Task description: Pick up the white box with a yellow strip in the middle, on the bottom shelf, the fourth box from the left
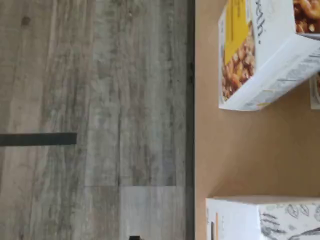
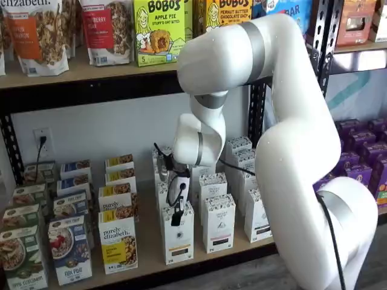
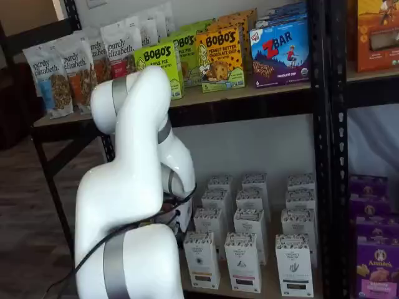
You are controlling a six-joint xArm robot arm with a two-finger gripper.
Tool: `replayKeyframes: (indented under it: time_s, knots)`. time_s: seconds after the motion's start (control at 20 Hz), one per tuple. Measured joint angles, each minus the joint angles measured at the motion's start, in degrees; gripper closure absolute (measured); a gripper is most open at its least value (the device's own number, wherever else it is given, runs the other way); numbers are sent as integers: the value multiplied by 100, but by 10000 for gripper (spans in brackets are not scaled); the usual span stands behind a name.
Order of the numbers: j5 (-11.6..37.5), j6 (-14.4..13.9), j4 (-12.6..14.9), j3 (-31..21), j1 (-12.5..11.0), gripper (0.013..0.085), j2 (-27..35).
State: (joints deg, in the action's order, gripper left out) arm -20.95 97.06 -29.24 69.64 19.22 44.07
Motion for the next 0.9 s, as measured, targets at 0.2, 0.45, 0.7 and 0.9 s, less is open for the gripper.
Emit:
replayKeyframes:
  time_s: [0.2, 0.45, 0.7, 0.9]
  knots:
    - [3, 45, 16, 278, -64, 130, 251]
    - [-68, 86, 27, 632, -134, 130, 531]
    - [-130, -12, 192, 1072, -205, 130, 881]
    - [-123, -105, 331, 1396, -244, 130, 1160]
